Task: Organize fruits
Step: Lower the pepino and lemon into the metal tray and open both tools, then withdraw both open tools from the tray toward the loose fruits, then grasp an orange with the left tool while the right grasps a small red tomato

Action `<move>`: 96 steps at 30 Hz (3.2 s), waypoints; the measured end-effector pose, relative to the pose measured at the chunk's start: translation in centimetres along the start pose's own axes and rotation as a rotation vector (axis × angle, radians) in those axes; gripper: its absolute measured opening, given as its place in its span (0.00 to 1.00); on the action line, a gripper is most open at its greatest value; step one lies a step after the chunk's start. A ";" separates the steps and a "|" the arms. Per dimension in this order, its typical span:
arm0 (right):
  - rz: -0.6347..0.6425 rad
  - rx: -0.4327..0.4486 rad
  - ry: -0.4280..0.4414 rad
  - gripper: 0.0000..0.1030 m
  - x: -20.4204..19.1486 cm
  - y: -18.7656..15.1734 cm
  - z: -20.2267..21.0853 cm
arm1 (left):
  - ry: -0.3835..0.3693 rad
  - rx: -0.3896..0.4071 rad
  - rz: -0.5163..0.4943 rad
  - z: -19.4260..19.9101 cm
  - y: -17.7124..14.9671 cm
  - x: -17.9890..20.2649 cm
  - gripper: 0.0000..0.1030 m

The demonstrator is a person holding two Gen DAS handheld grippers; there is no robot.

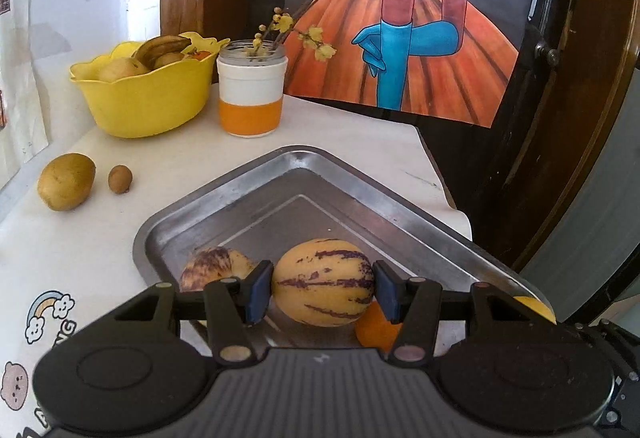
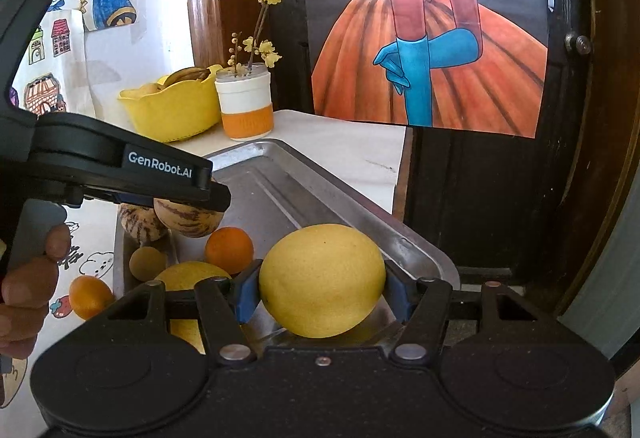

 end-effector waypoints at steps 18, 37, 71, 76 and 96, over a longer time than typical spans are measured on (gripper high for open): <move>0.004 0.102 -0.006 0.97 -1.1 1.4 3.6 | -0.023 0.074 0.022 4.2 0.0 -0.8 0.84; 0.141 0.134 0.086 0.99 -7.9 0.9 9.2 | 0.133 0.147 0.165 12.1 -4.0 -8.1 0.99; 0.489 -0.091 0.139 0.99 -15.7 -8.1 8.2 | 0.183 -0.056 0.171 15.2 -15.1 -14.6 0.99; 0.620 -0.028 0.091 0.90 -14.8 -7.3 6.4 | 0.092 -0.048 0.144 13.2 -12.9 -12.3 0.99; 0.707 -0.028 0.095 0.46 -14.6 -7.4 3.5 | -0.130 -0.079 0.116 6.2 -8.4 -6.6 0.79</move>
Point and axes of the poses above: each gripper's, at about its wrist camera, not at the fingertips, and z roughly against the way its jaws point, x to its right, y to its top, the point moved 5 cm from there along -z, roughly the way its jaws point, and after that the axes turned 12 degrees about -z, right-handed, at the moved point
